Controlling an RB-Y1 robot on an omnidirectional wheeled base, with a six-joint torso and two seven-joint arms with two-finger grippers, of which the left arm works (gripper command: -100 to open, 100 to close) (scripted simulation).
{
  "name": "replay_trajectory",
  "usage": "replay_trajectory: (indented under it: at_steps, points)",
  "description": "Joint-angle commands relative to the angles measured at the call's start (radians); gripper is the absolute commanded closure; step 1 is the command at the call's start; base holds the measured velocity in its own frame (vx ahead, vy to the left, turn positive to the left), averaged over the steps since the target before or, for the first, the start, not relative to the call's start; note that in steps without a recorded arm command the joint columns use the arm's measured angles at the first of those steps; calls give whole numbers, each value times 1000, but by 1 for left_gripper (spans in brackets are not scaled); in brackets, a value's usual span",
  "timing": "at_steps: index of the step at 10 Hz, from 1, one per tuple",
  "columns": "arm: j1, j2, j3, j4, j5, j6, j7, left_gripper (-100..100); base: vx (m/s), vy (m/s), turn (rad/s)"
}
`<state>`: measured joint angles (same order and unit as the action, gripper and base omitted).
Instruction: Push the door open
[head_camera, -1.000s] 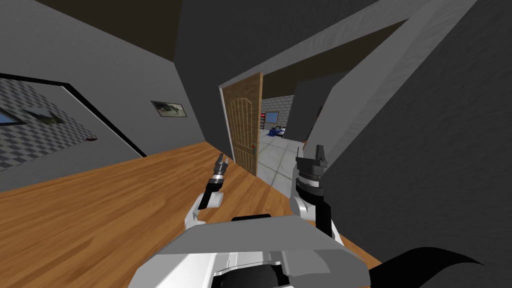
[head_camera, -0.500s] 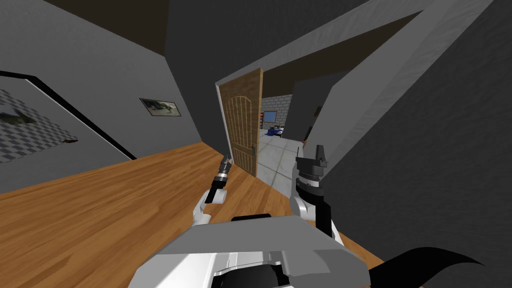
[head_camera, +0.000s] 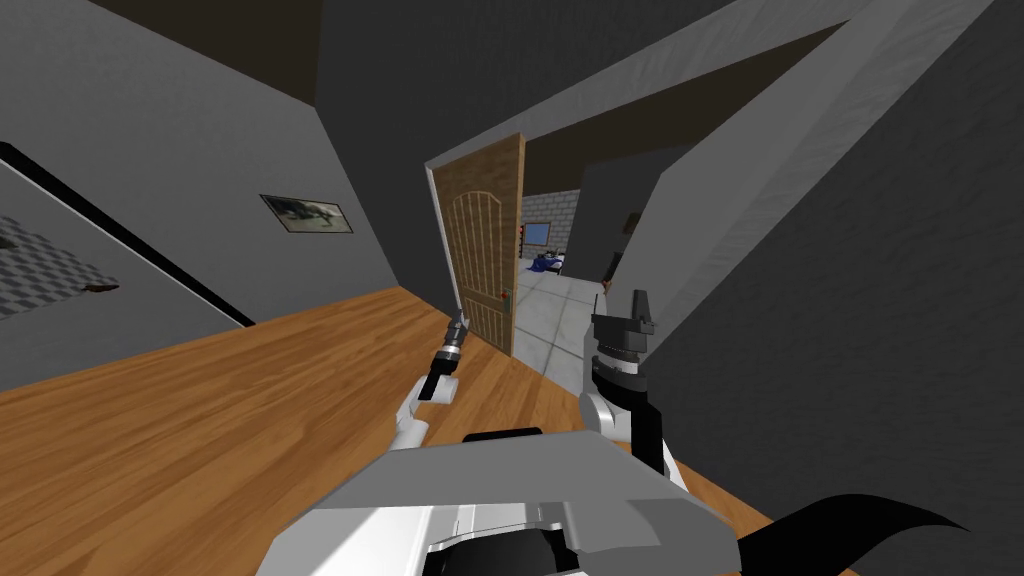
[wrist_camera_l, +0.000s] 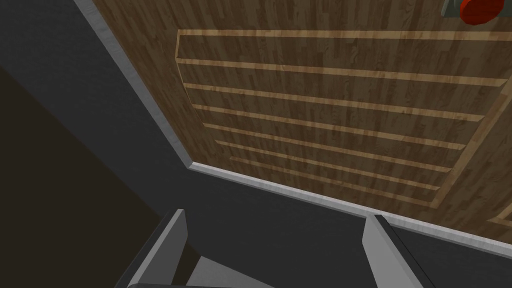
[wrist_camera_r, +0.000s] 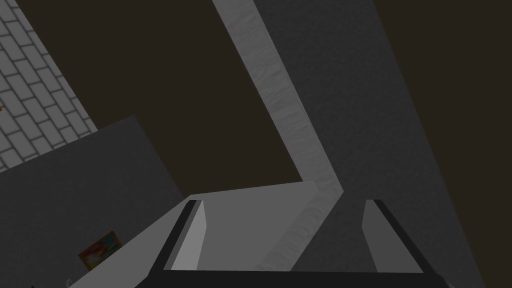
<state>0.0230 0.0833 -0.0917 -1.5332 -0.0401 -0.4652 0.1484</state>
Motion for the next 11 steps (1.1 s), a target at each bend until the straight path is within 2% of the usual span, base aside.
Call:
replay_trajectory:
  at_steps: [1, 4, 5, 11]
  points:
    - [-28, 2, -4, 46, 4, -3, 1, -100, 38, 38, -50]
    - [-88, 0, -20, 141, 10, -5, -2, -100, 81, 55, -94]
    - [-88, 0, -20, 147, 10, -5, -2, -100, 66, 56, -27]
    - [-204, -9, -51, 339, 21, -10, -7, -100, 71, 64, -80]
